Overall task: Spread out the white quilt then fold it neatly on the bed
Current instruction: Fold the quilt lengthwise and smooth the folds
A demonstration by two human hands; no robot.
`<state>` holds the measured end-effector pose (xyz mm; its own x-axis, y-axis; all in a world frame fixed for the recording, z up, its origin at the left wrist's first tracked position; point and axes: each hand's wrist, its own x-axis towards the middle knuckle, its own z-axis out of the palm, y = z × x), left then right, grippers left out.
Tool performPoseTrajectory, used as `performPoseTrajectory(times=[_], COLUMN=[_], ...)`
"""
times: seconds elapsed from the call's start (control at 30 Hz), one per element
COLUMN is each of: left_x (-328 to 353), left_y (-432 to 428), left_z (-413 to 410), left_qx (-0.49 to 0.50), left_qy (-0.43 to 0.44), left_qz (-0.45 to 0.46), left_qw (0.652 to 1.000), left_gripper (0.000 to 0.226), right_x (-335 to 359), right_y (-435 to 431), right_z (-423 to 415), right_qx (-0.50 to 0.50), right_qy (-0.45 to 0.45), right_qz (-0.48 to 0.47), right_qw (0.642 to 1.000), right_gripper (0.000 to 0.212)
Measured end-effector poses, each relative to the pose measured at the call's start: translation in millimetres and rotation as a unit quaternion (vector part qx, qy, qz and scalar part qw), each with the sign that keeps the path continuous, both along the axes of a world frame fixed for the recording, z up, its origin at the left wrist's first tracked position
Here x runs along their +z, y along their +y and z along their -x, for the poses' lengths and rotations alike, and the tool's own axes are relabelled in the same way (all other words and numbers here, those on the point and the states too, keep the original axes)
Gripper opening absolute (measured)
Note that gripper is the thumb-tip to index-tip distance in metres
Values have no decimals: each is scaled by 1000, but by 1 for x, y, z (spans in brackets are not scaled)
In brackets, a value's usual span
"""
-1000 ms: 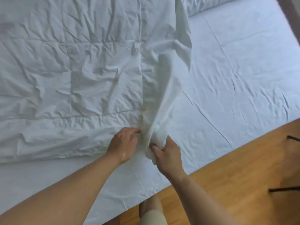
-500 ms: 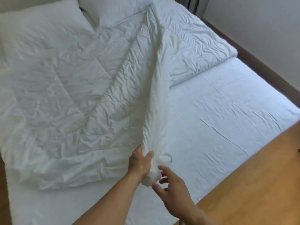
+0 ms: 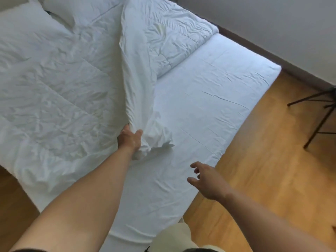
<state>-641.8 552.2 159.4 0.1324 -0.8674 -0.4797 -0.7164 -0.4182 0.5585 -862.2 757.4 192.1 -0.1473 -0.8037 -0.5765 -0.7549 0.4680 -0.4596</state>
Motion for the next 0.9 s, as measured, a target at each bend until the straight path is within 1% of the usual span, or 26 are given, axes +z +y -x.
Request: performPoseTrajectory(times=[0.13, 0.27, 0.47, 0.6, 0.7, 0.83, 0.9], left_x=[15, 25, 39, 48, 51, 54, 55], left_y=[2, -3, 2, 1, -4, -28, -50], left_z=[-39, -72, -123, -161, -201, -282, -331], left_qx=[-16, -36, -53, -52, -58, -60, -64], left_qy=[-15, -49, -69, -31, 10, 76, 109], left_qz=[39, 80, 90, 93, 90, 82, 69], left_qw=[999, 995, 992, 994, 994, 992, 990], left_gripper=[66, 63, 68, 66, 64, 62, 56], right_x=[0, -19, -40, -47, -54, -57, -55], right_y=[31, 44, 71, 80, 74, 41, 13], right_z=[-33, -82, -162, -202, -236, -303, -348], right_qx=[14, 8, -13, -62, -92, -109, -128], right_qy=[10, -8, -40, -36, -12, 35, 60], right_qz=[20, 45, 40, 34, 19, 2, 7], right_qw=[1000, 999, 998, 997, 996, 993, 990], right_gripper=[55, 54, 54, 52, 50, 49, 51])
